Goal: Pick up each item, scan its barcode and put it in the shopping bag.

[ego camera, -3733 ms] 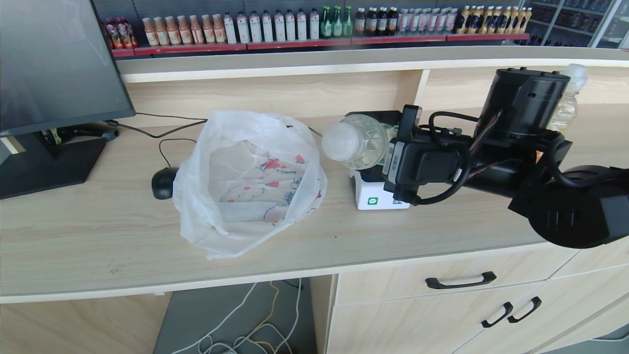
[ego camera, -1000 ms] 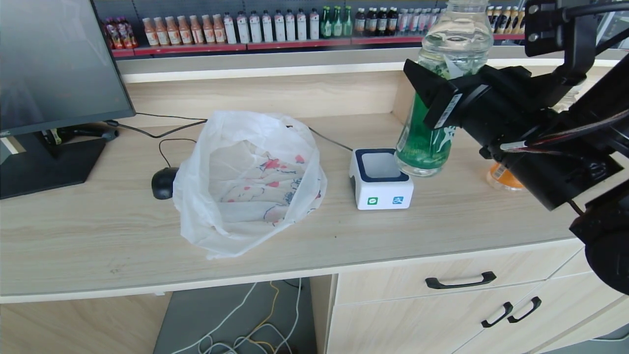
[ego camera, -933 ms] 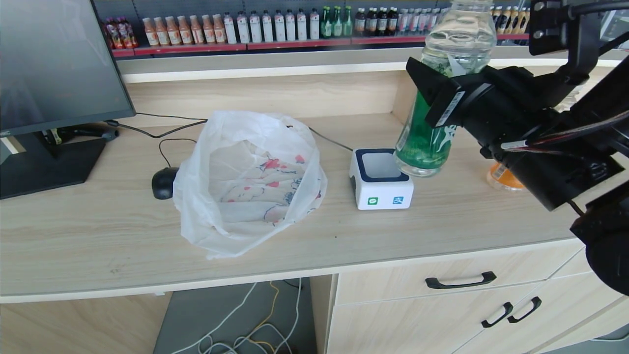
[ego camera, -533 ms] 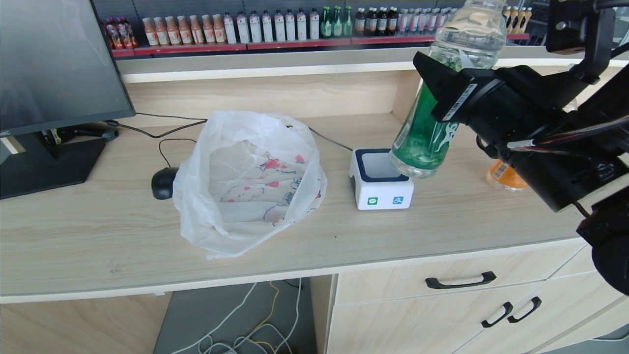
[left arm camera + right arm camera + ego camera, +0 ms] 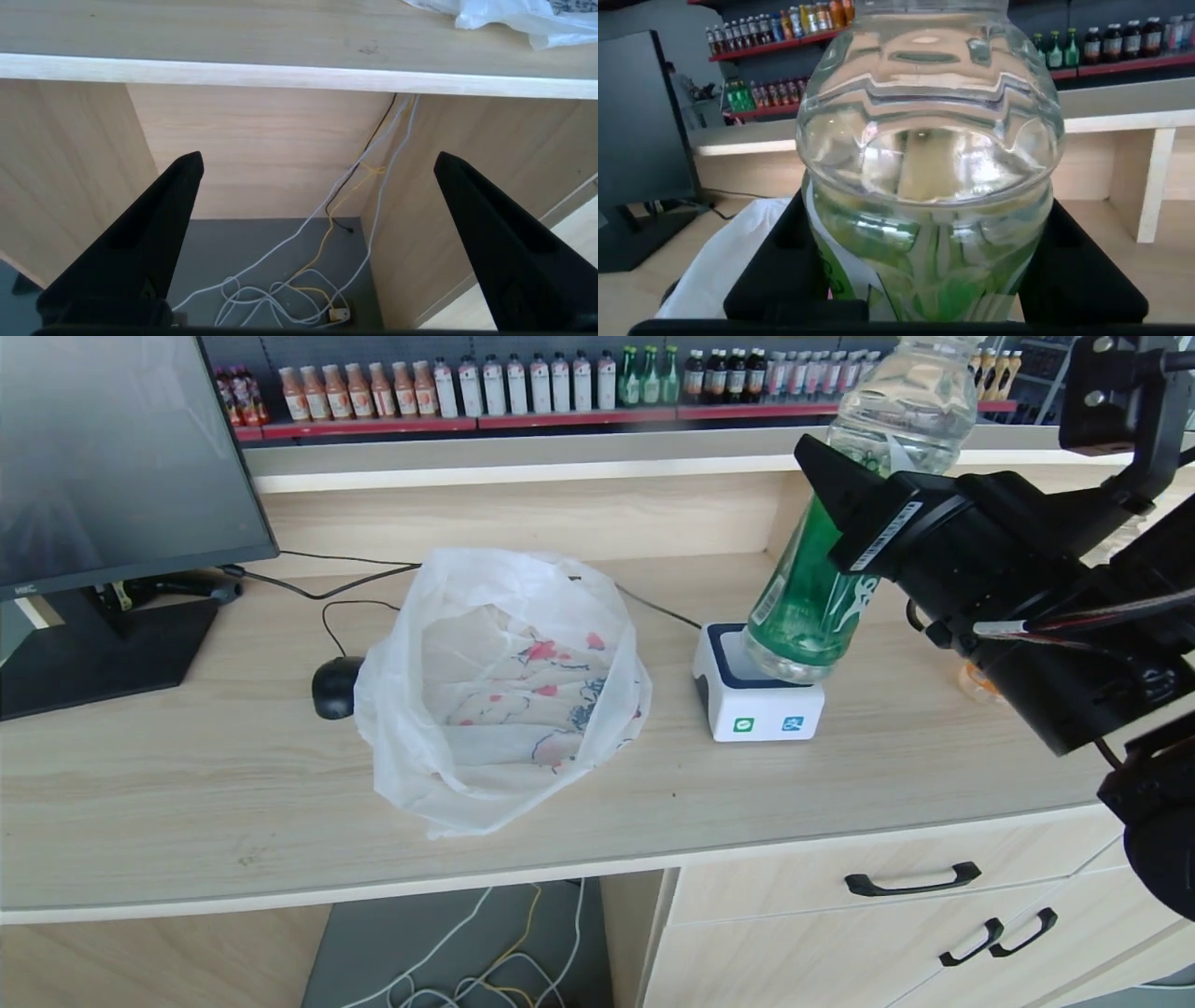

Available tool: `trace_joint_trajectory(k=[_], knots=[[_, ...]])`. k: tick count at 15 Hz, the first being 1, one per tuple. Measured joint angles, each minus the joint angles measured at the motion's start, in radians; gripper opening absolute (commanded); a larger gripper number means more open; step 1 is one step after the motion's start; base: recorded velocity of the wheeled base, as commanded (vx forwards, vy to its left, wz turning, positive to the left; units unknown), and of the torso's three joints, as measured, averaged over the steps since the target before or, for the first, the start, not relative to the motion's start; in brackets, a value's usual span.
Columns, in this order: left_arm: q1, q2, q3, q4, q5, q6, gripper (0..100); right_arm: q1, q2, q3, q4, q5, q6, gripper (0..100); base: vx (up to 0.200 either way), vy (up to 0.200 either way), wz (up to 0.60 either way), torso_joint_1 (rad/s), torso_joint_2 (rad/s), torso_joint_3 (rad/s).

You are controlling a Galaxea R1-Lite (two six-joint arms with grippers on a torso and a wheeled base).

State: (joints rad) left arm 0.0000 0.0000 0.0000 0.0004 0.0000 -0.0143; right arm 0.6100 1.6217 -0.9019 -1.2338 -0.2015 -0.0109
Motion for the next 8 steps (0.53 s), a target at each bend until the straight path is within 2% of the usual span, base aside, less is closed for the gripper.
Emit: trace_joint_trajectory(k=[8], knots=[[0.001,0.0,0.0,0.001,0.0,0.0,100,0.021,0.016,0.04,-0.043,0.047,-0.008,0,0.0,0.2,0.0,0.001,0.0,0.001]])
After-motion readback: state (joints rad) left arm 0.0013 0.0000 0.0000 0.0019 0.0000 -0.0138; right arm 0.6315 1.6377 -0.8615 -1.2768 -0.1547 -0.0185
